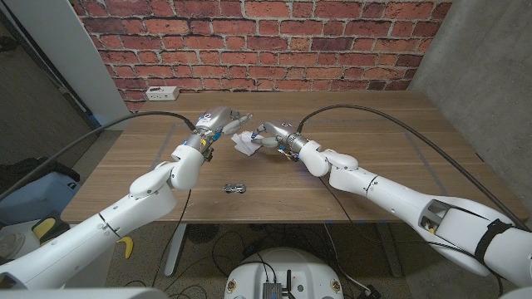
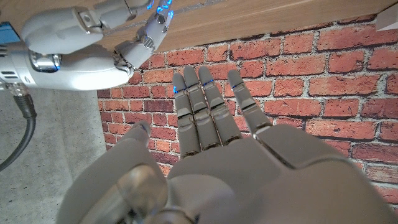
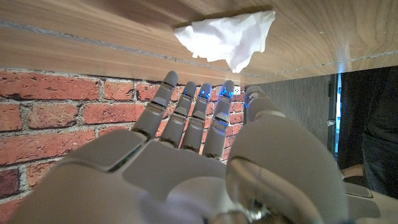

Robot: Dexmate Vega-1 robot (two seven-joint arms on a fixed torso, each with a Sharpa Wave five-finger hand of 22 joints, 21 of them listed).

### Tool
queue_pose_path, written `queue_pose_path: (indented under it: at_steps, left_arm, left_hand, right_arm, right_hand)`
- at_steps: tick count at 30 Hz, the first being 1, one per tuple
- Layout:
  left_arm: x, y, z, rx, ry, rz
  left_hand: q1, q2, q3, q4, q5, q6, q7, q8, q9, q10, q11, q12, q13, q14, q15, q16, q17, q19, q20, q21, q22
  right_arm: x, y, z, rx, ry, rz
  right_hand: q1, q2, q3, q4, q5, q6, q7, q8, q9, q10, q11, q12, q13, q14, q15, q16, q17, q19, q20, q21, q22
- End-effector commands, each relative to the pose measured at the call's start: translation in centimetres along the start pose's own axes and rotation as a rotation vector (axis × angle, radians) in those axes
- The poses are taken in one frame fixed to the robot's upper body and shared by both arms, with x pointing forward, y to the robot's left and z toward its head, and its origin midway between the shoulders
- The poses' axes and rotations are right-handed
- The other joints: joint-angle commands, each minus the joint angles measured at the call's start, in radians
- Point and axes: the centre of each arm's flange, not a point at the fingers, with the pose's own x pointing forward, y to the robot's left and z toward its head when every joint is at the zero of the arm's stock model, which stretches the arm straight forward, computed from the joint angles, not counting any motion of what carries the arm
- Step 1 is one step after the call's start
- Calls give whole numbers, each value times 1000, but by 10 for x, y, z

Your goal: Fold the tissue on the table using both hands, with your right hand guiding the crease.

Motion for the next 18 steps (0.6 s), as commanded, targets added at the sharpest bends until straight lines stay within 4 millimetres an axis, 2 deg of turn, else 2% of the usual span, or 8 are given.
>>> queue_pose_path:
  at_steps: [1, 4, 5, 9, 18]
  left_arm:
    - [3, -3, -10, -46, 22, 2]
    - [3, -5, -15, -72, 31, 1]
    - [3, -6, -17, -82, 34, 2]
    - [1, -8, -24, -114, 46, 6]
    - [-4, -9, -39, -156, 56, 6]
  left_hand:
    - [-6, 8, 6, -1, 6, -5, 6, -4, 4, -7, 0, -7, 3, 0, 8, -3, 1, -1, 5, -2, 0]
    - [-6, 10, 7, -1, 5, -10, 3, -6, 4, -9, -2, -8, 3, -1, 8, -3, 2, -1, 5, -2, 0]
    - [-7, 10, 7, 0, 5, -11, 3, -7, 4, -11, -4, -9, 3, -2, 8, -4, 2, -2, 6, -2, 0]
    - [-8, 14, 10, 0, 2, -19, 2, -10, 4, -19, -2, -13, 3, -10, 9, -8, 2, -2, 7, -1, 0]
    - [-10, 19, 15, 0, -3, -34, 2, -14, 4, -28, -6, -18, 3, -18, 8, -12, 3, -4, 10, -2, 0]
  right_arm:
    - [-13, -22, -17, 71, 64, -119]
    - [-16, -26, -22, 102, 83, -148]
    - [-17, -28, -24, 119, 88, -162]
    - [-22, -33, -28, 167, 107, -206]
    - [-33, -41, -29, 265, 139, -297]
  right_hand:
    - [-7, -1, 8, 0, -2, 5, 11, -1, 1, 3, 4, -5, -1, -3, -79, -3, 3, -7, 3, -3, 2]
    - [-7, -1, 10, -1, -2, 6, 13, 0, 1, 3, 6, -5, -1, -3, -77, -3, 3, -8, 2, -4, 2]
    - [-8, -1, 11, -1, -2, 9, 18, 1, 1, 4, -2, -5, -1, -4, -76, -3, 3, -8, 3, -4, 2]
    - [-10, -1, 15, -2, -3, 10, 16, 1, 1, 6, 13, -5, -1, -5, -76, -4, 3, -9, 3, -4, 2]
    - [-10, -1, 22, -6, -3, 14, 21, 3, 2, 8, 8, -6, -2, -6, -72, -6, 3, -11, 6, -5, 2]
